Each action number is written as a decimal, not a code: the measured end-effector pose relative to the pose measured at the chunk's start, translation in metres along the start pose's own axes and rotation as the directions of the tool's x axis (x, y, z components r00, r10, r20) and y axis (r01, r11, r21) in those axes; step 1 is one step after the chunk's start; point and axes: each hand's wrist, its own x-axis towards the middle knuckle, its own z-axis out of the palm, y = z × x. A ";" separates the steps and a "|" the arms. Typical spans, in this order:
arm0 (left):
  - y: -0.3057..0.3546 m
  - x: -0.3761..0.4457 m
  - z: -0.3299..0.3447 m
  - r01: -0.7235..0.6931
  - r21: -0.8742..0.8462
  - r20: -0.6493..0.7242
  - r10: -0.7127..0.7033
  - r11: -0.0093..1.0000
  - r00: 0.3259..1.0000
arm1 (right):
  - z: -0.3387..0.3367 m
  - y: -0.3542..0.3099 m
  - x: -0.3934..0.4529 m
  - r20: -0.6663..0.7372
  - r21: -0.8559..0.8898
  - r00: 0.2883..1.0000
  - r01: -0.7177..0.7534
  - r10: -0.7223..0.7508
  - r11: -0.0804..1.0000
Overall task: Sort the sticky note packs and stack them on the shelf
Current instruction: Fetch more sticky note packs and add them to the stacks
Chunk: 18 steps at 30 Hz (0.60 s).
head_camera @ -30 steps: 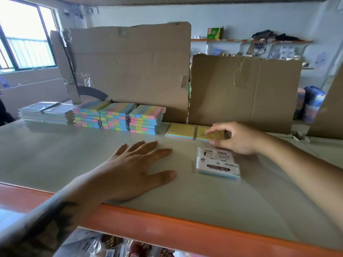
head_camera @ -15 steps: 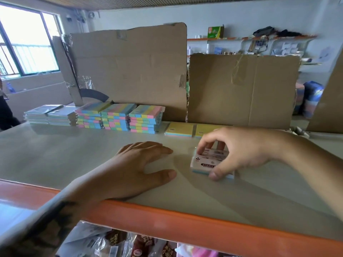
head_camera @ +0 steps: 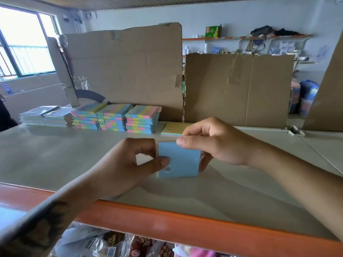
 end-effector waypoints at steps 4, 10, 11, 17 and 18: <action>-0.007 0.003 -0.001 -0.008 -0.118 0.001 0.008 0.993 1.000 | 0.007 0.005 -0.001 -0.137 -0.186 0.981 0.113 -0.140 0.976; -0.010 0.008 -0.002 -0.025 -0.198 -0.046 0.016 0.980 0.999 | 0.019 0.002 -0.007 -0.058 -0.604 0.918 0.280 -0.391 0.746; -0.011 0.008 -0.001 -0.024 -0.199 -0.045 0.015 0.980 0.999 | 0.021 0.002 -0.008 -0.018 -0.664 0.925 0.273 -0.380 0.696; -0.016 0.007 -0.009 0.013 -0.331 -0.050 -0.032 0.943 0.998 | 0.030 0.006 -0.005 -0.079 -0.734 0.896 0.244 -0.436 0.634; -0.015 0.006 -0.011 0.023 -0.326 -0.038 -0.037 0.945 0.999 | 0.029 0.007 -0.003 -0.093 -0.712 0.887 0.259 -0.453 0.653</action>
